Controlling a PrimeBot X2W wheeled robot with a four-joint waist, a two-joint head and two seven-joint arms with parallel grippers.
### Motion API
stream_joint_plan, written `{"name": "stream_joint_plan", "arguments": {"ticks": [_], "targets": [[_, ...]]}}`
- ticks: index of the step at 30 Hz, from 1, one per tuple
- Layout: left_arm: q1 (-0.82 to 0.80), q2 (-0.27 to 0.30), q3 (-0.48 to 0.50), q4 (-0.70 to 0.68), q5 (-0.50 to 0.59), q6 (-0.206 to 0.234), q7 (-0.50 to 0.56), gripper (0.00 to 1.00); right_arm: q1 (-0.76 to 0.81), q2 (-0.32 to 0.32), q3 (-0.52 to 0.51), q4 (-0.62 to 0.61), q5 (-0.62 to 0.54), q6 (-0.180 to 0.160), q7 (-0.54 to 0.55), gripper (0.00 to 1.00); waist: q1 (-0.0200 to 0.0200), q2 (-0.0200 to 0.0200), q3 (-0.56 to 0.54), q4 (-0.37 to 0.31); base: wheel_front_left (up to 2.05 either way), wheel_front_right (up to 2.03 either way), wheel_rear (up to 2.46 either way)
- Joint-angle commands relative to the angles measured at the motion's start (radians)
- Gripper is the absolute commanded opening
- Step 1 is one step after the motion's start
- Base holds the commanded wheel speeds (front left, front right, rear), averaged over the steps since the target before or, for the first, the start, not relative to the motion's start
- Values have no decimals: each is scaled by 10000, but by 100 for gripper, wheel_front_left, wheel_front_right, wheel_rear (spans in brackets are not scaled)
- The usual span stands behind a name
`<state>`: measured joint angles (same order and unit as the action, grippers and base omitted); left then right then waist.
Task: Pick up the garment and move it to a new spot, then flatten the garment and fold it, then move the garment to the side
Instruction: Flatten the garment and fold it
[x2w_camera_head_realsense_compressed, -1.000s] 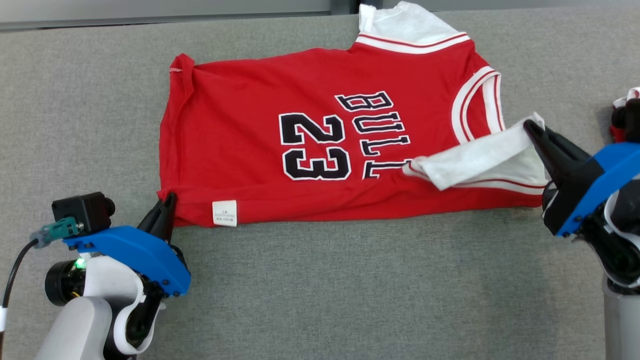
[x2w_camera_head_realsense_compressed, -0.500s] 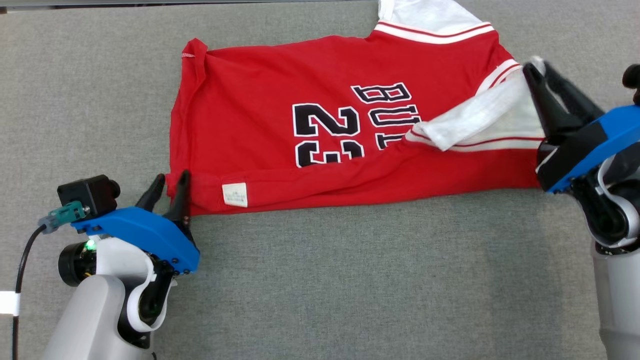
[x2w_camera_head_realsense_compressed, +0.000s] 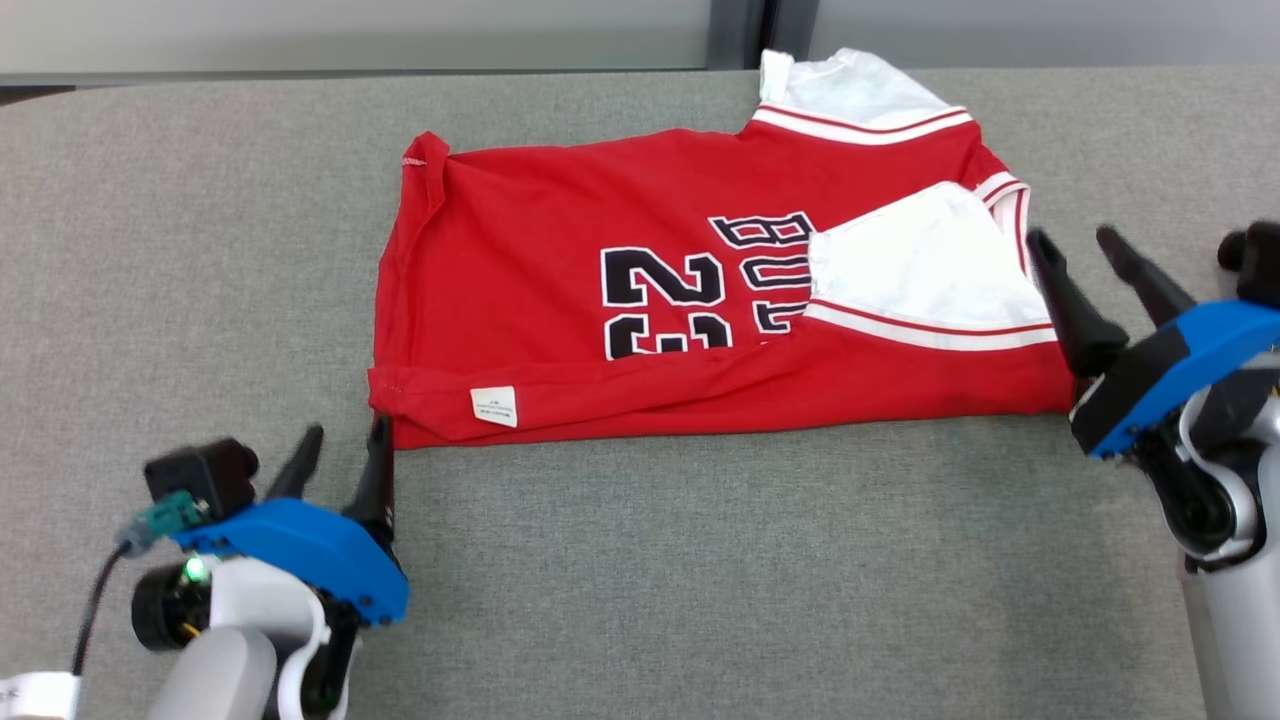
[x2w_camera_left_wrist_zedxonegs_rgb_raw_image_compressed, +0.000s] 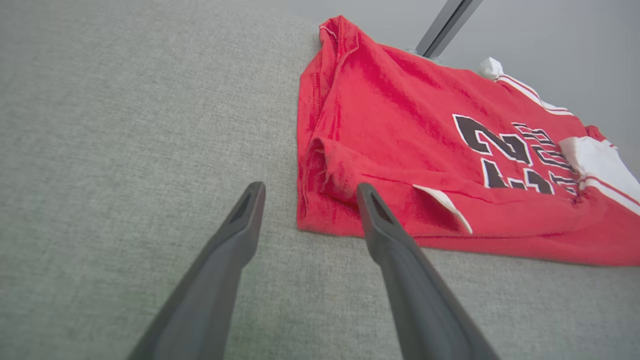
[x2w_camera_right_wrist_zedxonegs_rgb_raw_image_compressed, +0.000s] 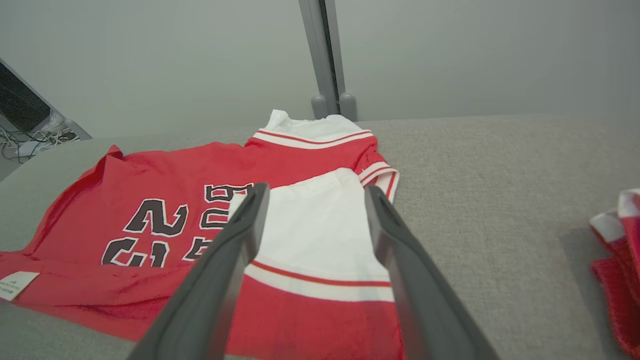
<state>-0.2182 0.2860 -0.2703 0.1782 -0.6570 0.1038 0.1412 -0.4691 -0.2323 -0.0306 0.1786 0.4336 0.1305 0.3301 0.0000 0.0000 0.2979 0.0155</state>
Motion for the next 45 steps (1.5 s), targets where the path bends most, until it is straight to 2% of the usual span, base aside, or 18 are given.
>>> {"name": "stream_joint_plan", "arguments": {"ticks": [1,10,21,23,24,25,26,32,35,37,40,45], "targets": [[143,47,-48,-5,56,15,43,100,155,5,-76,0,-31,5,75,100,0,0,-68,-56,0,0,0],[136,95,-204,417,317,238,-42,100,1064,560,-960,196,-582,5,159,100,0,0,-26,-252,0,0,0],[-642,6,-233,1228,355,324,-73,100,500,1276,-1787,1360,-1462,5,-65,100,0,0,487,-360,0,0,0],[-721,-70,-304,1354,297,227,-38,100,391,1369,-1851,1485,-1558,5,-103,100,0,0,577,-359,0,0,0],[-745,-99,-366,1414,256,155,24,73,369,1416,-1865,1528,-1615,5,-142,100,0,0,610,-361,0,0,0],[-762,-134,-428,1463,221,63,74,27,322,1460,-1876,1593,-1625,5,-153,100,0,0,654,-366,0,0,0],[-766,-160,-519,1546,217,5,162,0,272,1484,-1939,1684,-1685,5,-168,100,0,0,682,-367,0,0,0],[-762,-247,-726,1770,164,-135,294,0,206,1623,-2118,2231,-2042,5,107,100,0,0,792,-324,0,0,0],[-795,-304,-810,1853,164,-164,310,0,244,1712,-1892,2569,-2118,5,529,100,0,0,808,-283,0,0,0],[-802,-338,-874,1911,150,-189,325,0,287,1765,-1629,2647,-2173,18,696,0,0,0,788,-259,0,0,0],[-747,-370,-914,1887,49,-264,364,0,436,1737,-1652,2376,-2110,13,599,0,0,0,647,-225,0,0,0],[-543,-199,-597,1276,-310,-360,338,0,1054,1689,-2041,1152,-1827,4,577,0,0,0,249,-227,0,0,0]]}}
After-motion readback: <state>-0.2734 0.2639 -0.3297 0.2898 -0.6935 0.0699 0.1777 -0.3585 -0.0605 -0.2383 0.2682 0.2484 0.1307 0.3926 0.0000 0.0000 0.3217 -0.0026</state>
